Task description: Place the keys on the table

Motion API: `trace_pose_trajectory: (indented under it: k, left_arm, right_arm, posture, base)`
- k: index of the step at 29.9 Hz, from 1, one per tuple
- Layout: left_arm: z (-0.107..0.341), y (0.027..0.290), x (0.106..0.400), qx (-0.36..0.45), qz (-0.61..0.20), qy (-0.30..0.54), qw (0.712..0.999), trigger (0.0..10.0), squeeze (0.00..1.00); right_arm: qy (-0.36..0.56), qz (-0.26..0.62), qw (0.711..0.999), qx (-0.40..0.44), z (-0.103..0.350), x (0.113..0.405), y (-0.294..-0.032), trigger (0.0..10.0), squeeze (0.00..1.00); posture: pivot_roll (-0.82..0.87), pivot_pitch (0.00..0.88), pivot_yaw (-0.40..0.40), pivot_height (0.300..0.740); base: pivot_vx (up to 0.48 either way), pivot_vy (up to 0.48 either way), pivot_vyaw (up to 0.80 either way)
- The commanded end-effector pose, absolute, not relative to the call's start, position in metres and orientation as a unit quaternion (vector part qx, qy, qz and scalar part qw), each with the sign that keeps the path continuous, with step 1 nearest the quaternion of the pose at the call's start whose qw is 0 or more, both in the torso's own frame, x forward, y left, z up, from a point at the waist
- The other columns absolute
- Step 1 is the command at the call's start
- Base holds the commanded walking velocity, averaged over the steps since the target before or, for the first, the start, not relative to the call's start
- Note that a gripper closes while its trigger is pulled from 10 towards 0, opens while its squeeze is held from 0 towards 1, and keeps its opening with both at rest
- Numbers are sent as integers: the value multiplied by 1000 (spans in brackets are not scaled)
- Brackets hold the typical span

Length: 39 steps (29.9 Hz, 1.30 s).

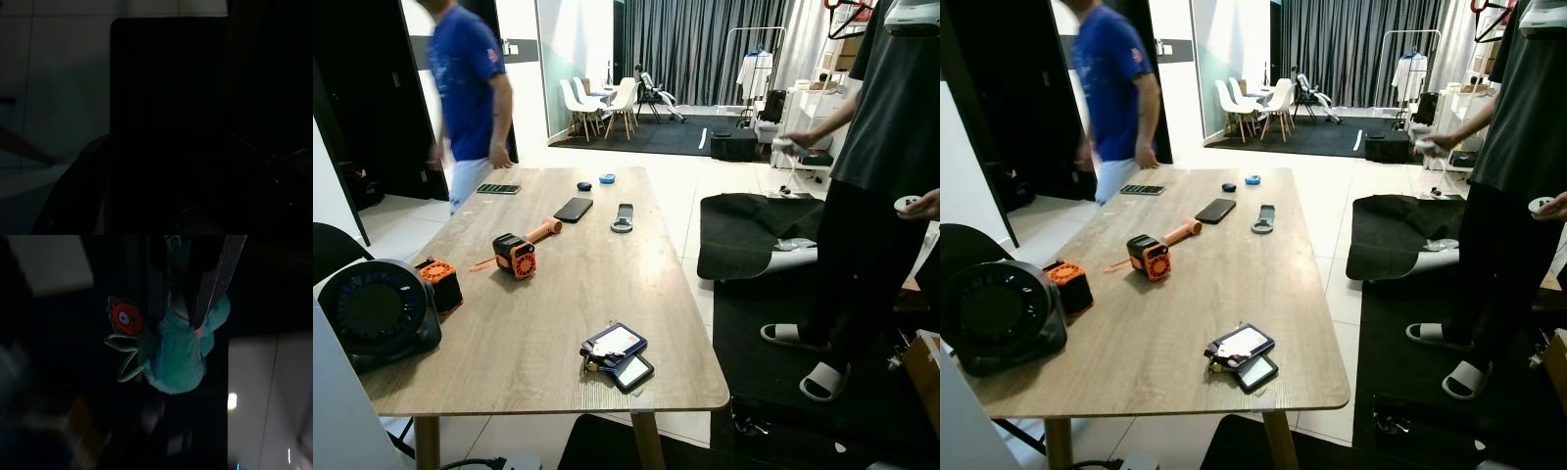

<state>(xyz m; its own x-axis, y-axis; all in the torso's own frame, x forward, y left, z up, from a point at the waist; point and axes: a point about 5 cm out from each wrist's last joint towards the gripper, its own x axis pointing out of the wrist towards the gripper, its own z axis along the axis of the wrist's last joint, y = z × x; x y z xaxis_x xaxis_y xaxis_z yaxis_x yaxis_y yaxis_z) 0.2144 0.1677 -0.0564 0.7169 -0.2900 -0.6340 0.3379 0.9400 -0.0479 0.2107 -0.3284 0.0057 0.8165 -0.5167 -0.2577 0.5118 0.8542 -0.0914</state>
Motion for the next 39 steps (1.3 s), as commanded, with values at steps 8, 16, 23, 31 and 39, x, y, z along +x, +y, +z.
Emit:
trace_pose_trajectory:
  k: [8, 16, 23, 31, 39]
  left_arm:
    - [-50, 154, 214, 2, -221, 291, 931, 10000, 0]
    - [-50, 153, 212, -1, -229, 293, 928, 10000, 0]
    - [-51, 154, 211, -1, -232, 295, 927, 10000, 0]
    - [-51, 156, 211, 0, -229, 295, 928, 10000, 0]
    - [-52, 158, 209, 2, -224, 298, 928, 10000, 0]
  right_arm:
    - [-70, -189, 979, -9, 117, 296, -327, 10000, 0]
    - [-59, -16, 998, -14, 156, 351, -272, 10000, 0]
    - [-14, 132, 991, 7, 150, 368, -216, 10000, 0]
    - [6, 256, 966, -22, 147, 373, -165, 10000, 0]
    - [6, 281, 960, -23, 146, 374, -142, 10000, 0]
  posture:
    - [50, 0, 22, 740]
    - [60, 0, 14, 740]
    - [55, 0, 21, 740]
    - [68, 0, 10, 740]
    - [65, 0, 14, 740]
  base:
    - [0, 0, 0]
    - [0, 0, 0]
    - [0, 0, 0]
    - [0, 0, 0]
    - [0, 0, 0]
